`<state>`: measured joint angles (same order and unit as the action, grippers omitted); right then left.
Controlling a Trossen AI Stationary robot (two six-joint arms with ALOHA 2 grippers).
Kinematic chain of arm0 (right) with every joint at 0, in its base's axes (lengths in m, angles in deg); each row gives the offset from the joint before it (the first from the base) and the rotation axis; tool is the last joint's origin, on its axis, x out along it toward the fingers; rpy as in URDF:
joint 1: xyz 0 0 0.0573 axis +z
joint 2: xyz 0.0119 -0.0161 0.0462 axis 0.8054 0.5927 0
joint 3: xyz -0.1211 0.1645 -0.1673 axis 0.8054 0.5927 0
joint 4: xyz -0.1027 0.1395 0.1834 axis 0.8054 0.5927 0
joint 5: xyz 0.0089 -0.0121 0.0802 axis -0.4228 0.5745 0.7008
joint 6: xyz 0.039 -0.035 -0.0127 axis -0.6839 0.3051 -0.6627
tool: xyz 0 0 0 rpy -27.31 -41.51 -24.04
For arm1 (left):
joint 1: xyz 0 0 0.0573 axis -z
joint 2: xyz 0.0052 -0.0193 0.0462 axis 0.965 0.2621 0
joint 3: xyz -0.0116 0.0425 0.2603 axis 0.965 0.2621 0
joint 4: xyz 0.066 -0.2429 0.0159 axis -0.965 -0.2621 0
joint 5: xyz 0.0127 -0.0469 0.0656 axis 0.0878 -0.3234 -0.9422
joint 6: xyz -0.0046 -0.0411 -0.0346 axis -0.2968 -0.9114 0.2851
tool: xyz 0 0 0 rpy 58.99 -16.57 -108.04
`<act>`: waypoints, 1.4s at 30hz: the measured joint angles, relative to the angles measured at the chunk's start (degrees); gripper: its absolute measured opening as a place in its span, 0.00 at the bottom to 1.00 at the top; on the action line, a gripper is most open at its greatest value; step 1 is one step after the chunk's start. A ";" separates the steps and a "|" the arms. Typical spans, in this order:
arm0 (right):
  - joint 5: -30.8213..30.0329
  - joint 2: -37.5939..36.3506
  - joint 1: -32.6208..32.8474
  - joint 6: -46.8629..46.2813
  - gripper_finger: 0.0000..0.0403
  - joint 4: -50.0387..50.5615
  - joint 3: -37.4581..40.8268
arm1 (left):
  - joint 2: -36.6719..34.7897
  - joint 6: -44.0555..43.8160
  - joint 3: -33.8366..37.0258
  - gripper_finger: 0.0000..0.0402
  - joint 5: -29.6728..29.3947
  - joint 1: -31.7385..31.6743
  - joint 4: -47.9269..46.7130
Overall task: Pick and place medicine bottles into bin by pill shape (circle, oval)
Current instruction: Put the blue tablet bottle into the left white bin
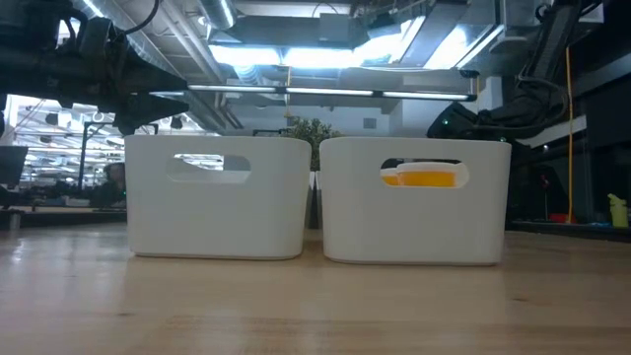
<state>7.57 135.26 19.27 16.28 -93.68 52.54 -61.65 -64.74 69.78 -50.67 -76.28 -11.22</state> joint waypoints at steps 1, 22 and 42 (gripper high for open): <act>0.76 0.00 -0.63 1.05 0.52 0.02 0.01 | -0.01 -0.01 0.01 0.64 0.00 0.00 0.00; 8.83 0.86 0.53 16.17 0.81 -3.25 -1.73 | -0.01 -0.01 0.00 0.64 -0.02 0.00 0.00; 8.32 3.78 1.97 8.76 0.64 -1.49 -1.78 | 0.00 -0.02 0.02 0.64 0.00 0.00 0.00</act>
<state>15.89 139.04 21.25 25.03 -95.17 50.76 -61.65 -64.76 69.80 -50.67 -76.28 -11.22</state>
